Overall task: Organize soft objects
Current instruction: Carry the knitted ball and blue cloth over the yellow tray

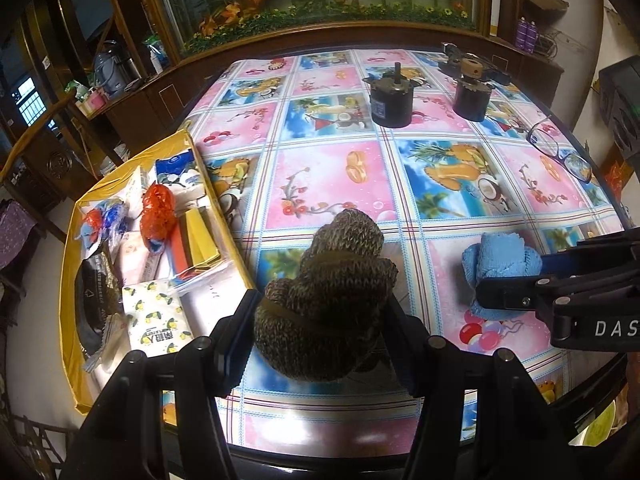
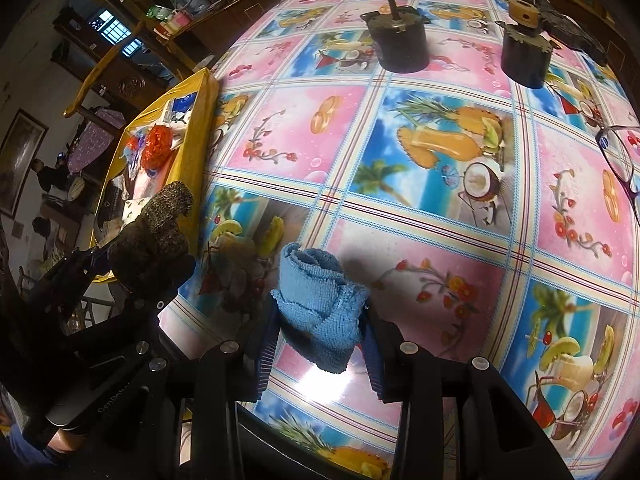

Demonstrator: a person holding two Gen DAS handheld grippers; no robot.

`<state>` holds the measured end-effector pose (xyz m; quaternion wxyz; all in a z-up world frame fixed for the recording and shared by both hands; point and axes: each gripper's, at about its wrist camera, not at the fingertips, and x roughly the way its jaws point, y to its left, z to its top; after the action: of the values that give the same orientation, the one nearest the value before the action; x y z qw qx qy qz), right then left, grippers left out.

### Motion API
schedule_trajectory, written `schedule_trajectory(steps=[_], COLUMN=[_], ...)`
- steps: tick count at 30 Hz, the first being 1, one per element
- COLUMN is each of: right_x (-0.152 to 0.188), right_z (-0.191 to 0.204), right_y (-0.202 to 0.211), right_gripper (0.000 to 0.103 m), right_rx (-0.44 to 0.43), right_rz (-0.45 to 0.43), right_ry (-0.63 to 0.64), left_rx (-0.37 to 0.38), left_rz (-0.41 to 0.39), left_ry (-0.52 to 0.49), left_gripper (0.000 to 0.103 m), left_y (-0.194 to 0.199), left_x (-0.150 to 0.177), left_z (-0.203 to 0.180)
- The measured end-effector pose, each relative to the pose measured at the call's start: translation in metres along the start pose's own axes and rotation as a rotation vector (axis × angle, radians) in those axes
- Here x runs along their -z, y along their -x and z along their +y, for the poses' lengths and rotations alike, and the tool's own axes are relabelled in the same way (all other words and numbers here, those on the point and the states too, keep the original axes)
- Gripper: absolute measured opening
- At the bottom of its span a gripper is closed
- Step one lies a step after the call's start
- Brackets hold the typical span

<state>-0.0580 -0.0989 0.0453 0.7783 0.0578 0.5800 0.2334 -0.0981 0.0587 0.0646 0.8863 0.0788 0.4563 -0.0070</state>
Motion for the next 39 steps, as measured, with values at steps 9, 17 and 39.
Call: schedule_trajectory(steps=[9,17,39], right_x=[-0.007,-0.015,-0.049], right_z=[0.014,0.034,0.115], right_y=[-0.006,-0.013,-0.020], right_gripper=[0.041,0.042,0.042], right_rx=[-0.019,-0.038,-0.098], right_rz=[0.003,0.007,-0.021], right_ry=[0.036,0.087,0.288], left_rx=[-0.030,-0.063,-0.181], left_rz=[-0.009,-0.016,-0.035], left_ry=[0.032,0.077,0.296], left_gripper=[0.058,0.058,0.059], left_y=[0.006,0.012,0.038], left_x=[0.002,0.006,0.025], left_z=[0.014,0.033,0.118])
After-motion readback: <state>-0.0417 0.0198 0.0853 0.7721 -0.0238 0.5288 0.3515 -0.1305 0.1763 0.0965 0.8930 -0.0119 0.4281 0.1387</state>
